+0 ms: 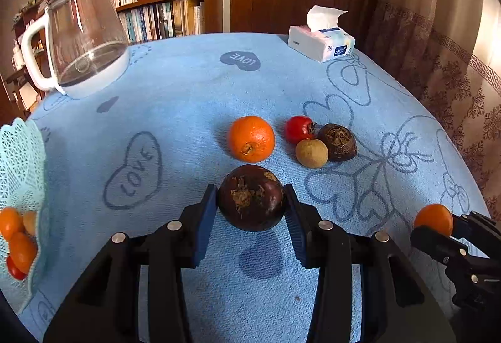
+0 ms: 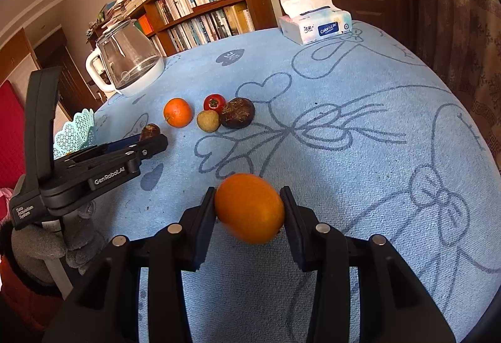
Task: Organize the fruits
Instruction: 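Carry the purple fruit into the green basket and open the left gripper, then carry the large orange into the basket and open the right gripper, then move the right gripper back toward the remaining fruit, then grasp the brown round fruit with the right gripper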
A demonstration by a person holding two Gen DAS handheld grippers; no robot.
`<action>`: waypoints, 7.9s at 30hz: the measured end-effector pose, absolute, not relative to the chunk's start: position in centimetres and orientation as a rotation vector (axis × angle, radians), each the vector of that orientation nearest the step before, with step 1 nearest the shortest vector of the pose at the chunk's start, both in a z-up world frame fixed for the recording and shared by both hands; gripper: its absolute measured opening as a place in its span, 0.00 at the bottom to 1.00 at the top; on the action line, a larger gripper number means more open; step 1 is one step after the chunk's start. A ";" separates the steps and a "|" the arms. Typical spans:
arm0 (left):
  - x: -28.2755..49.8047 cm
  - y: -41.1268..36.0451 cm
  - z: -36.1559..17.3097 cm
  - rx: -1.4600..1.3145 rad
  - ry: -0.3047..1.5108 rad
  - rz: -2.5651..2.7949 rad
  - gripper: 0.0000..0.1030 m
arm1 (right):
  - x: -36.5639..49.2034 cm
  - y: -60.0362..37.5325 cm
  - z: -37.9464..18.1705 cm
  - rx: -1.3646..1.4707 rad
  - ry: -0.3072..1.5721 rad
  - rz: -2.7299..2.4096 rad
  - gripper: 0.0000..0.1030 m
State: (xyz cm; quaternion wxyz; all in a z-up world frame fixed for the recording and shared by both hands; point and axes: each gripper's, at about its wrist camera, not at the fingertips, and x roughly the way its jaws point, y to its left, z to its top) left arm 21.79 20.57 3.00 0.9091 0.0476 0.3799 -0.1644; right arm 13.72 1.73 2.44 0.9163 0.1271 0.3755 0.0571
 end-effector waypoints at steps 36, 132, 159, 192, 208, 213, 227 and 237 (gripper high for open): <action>14.9 26.8 6.5 0.125 0.652 -0.155 0.42 | 13.2 1.5 2.8 0.246 0.737 0.093 0.40; 13.3 48.6 11.8 -0.167 0.530 0.271 0.95 | 21.4 29.0 8.7 0.135 0.764 0.541 0.41; 13.7 46.7 11.1 -0.130 0.544 0.244 0.95 | 19.6 22.7 5.6 0.256 0.799 0.446 0.48; 14.2 42.4 9.5 -0.036 0.586 0.169 0.95 | 18.6 16.0 3.6 0.261 0.827 0.308 0.52; 14.1 37.7 7.5 0.072 0.623 0.079 0.95 | 18.4 6.5 3.0 0.303 0.817 0.137 0.52; 13.7 36.6 7.4 0.079 0.627 0.033 0.95 | 19.5 4.6 3.0 0.333 0.818 0.104 0.52; 13.8 35.8 7.0 0.097 0.638 0.012 0.95 | 25.6 3.0 2.6 0.376 0.862 0.022 0.52; 14.2 35.6 6.6 0.101 0.652 0.012 0.95 | 26.9 4.1 1.9 0.251 0.867 0.005 0.53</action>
